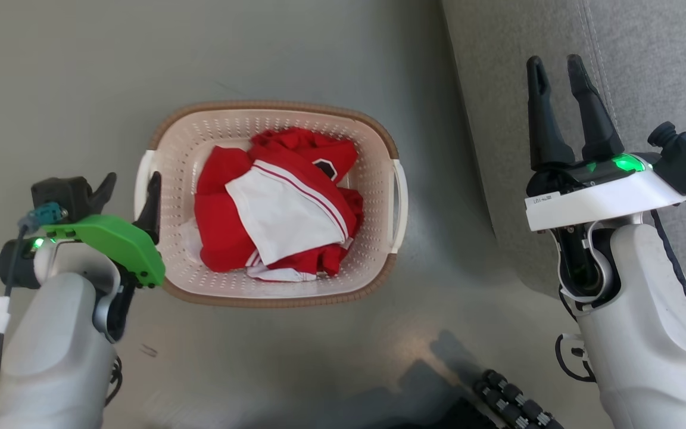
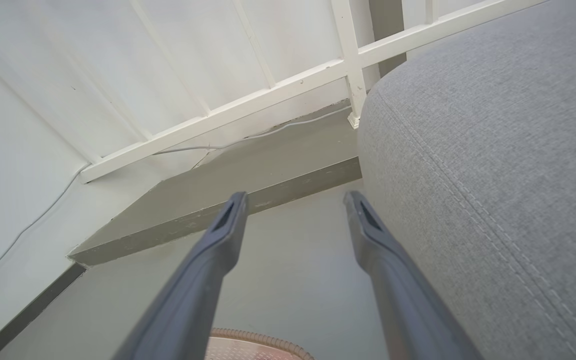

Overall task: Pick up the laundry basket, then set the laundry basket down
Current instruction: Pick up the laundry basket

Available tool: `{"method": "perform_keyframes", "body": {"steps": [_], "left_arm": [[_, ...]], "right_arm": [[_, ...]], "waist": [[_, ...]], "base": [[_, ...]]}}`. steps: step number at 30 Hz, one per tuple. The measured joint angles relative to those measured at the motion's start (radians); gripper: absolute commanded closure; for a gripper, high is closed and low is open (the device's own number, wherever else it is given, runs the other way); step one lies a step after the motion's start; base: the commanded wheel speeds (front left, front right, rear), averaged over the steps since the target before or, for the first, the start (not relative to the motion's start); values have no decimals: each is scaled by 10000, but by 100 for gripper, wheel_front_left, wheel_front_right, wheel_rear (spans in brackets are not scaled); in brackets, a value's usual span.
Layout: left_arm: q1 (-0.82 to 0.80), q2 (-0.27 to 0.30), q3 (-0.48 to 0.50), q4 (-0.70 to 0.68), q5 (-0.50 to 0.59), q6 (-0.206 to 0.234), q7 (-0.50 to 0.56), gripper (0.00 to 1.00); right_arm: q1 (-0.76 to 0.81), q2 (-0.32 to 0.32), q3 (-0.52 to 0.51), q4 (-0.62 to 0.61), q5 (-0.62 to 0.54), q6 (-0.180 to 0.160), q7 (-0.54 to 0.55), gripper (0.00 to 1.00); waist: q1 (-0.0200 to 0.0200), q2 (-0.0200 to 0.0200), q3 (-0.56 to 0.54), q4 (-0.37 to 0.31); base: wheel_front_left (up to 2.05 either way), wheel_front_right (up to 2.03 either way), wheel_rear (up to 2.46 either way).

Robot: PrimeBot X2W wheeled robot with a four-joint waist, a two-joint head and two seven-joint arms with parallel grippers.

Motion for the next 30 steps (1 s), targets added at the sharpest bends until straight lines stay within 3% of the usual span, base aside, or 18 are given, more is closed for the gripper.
{"method": "perform_keyframes", "body": {"steps": [15, 29, 30], "left_arm": [[-1288, 729, -169, 1530, -290, -2, 966, 0], [-1980, 794, -748, 2721, -667, -2, 1998, 0], [-2031, 796, -750, 2748, -683, -2, 1998, 6]], "right_arm": [[-420, 8, 405, -65, 673, 0, 0, 0], [-600, 31, 602, -56, 1005, 0, 0, 0], [-600, 31, 602, -54, 1028, 0, 0, 0]], "waist": [[0, 0, 1177, -629], [0, 0, 1734, -1036], [-1, 0, 1735, -1038]], "base": [[0, 0, 0], [0, 0, 0], [0, 0, 0]]}}
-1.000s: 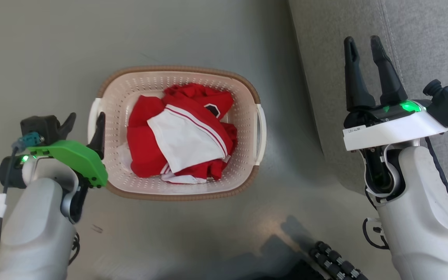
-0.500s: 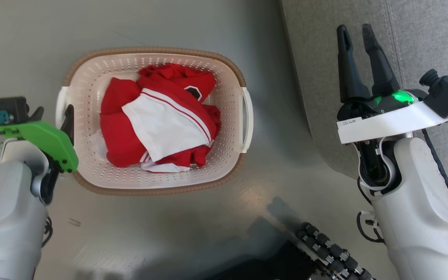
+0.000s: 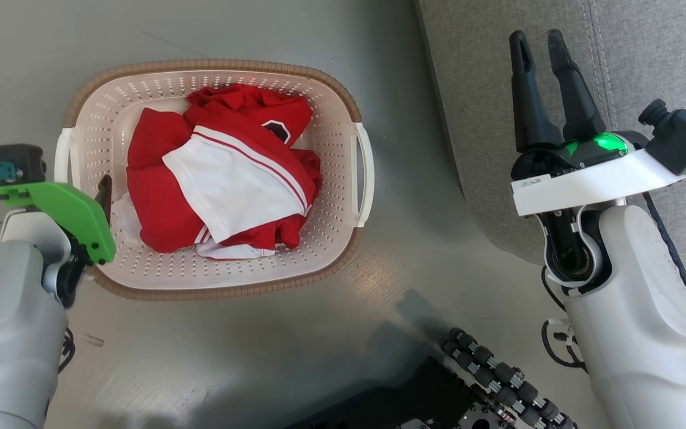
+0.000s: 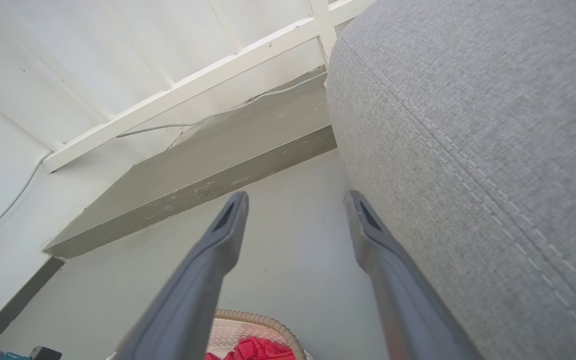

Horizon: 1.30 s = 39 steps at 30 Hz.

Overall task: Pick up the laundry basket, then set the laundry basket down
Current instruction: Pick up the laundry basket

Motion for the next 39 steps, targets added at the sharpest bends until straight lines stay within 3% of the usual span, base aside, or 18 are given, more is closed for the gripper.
{"method": "perform_keyframes", "body": {"steps": [1, 3, 4, 5, 6, 7, 24, 39], "left_arm": [[-54, 4, -4, 8, -12, 0, 0, 18], [-166, 4, -23, 35, -21, 0, -2, 59], [-218, 4, -29, 42, -27, 0, -2, 71], [-256, 4, -33, 48, -29, 0, -4, 92], [-290, 2, -35, 73, -56, 0, -10, 92], [-315, 0, -38, 111, -115, 0, -13, 100], [-378, -663, 221, 920, -1191, 15, -314, 100], [-153, -1118, 265, 1312, -1521, 15, -988, 100]], "right_arm": [[0, 2, 0, 2, 8, 0, 0, 0], [-1, 2, -2, 10, 10, 0, 0, 0], [-2, 4, 0, 12, 10, 0, 0, 0], [-6, 4, 0, 13, 12, 0, 0, 0], [-10, 4, 0, 19, 12, 0, 0, 0], [-17, 4, 0, 35, 12, 0, 0, 0], [-54, 4, -12, 362, 10, 0, 0, 0], [-55, 2, 15, 491, 6, 0, 0, 0]], "waist": [[0, 0, 0, 0], [0, 0, -5, 0], [0, 0, -10, 2], [0, 0, -16, 5], [0, 0, -23, 8], [0, 0, -31, 13], [0, 0, -477, 224], [0, 0, -767, 350]], "base": [[0, 0, 0], [0, 0, 0], [0, 0, 0], [0, 0, 0], [0, 0, 0], [0, 0, 0], [0, 0, 0], [0, 0, 0]]}}
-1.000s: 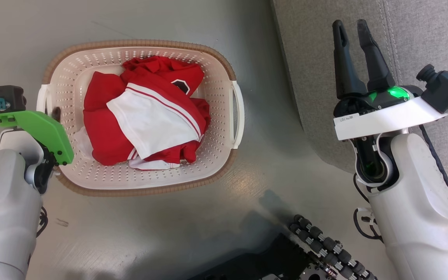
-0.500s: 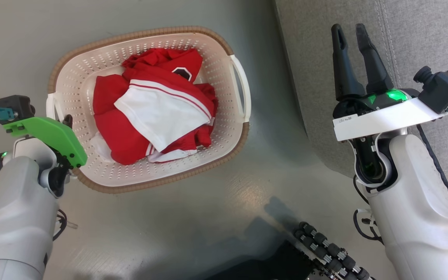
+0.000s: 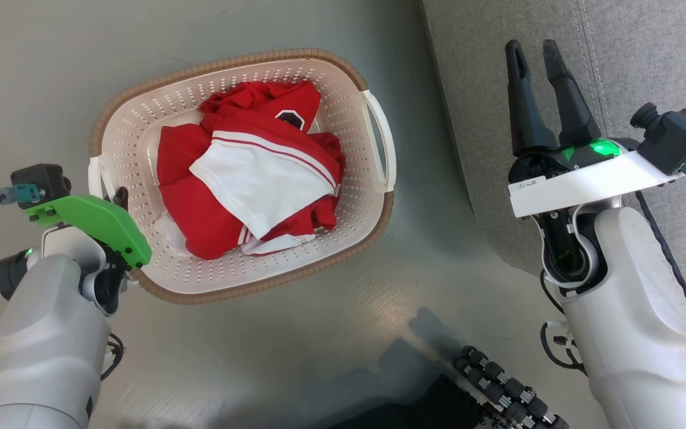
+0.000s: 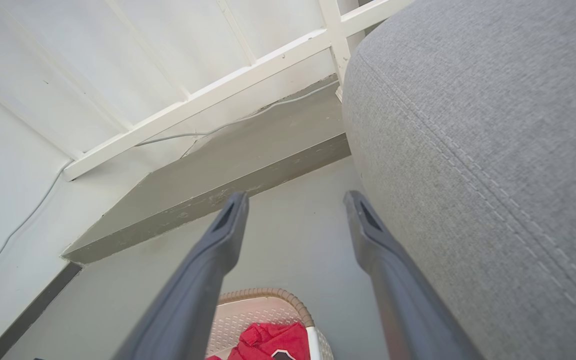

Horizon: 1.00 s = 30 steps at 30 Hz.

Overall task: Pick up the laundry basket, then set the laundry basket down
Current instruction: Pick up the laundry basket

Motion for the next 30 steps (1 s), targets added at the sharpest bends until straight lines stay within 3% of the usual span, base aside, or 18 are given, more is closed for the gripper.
{"method": "perform_keyframes", "body": {"steps": [13, 15, 16, 30], "left_arm": [[175, -199, -98, 314, -299, 2, -159, 100], [174, -201, -94, 324, -349, -2, -174, 20], [171, -219, -98, 313, -362, -13, -203, 0], [169, -301, -255, 453, -614, -15, -232, 0]], "right_arm": [[0, 0, 27, 88, -15, 0, 0, 0], [0, 0, 27, 104, -17, 0, 0, 0], [0, 0, 27, 109, -25, 0, 0, 0], [-21, 0, 27, 280, -90, 0, 0, 0]], "waist": [[0, 0, 34, 70], [0, 0, 37, 79], [0, 0, 37, 83], [0, 0, -38, 156]], "base": [[0, 0, 0], [0, 0, 0], [0, 0, 0], [0, 0, 0]]}}
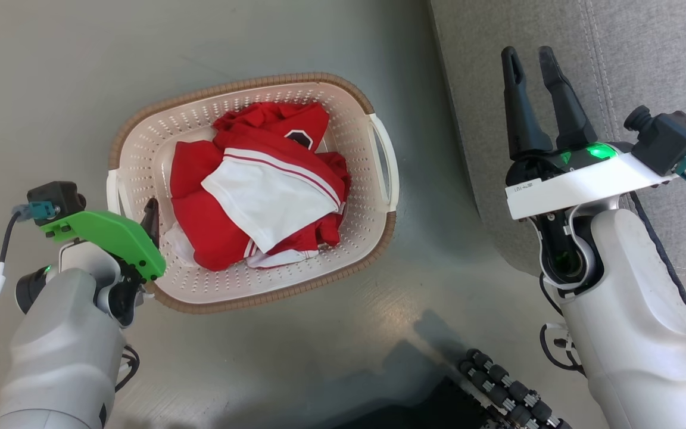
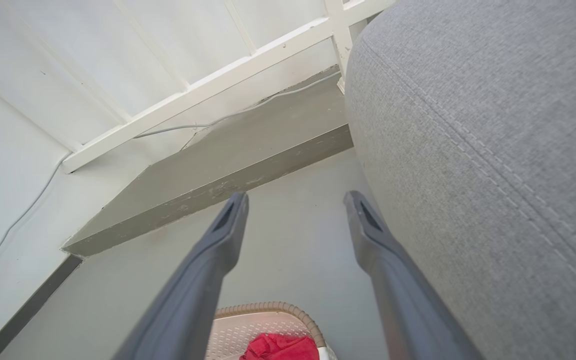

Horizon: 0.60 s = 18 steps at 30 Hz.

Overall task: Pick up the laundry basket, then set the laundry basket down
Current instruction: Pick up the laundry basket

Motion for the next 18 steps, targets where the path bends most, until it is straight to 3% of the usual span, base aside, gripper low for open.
{"method": "perform_keyframes", "body": {"steps": [18], "left_arm": [[510, 44, -412, -255, -263, 0, -650, 0]], "right_arm": [[0, -2, -612, 405, -236, 0, 0, 0]], "waist": [[0, 0, -960, 171]], "base": [[0, 0, 0]]}}
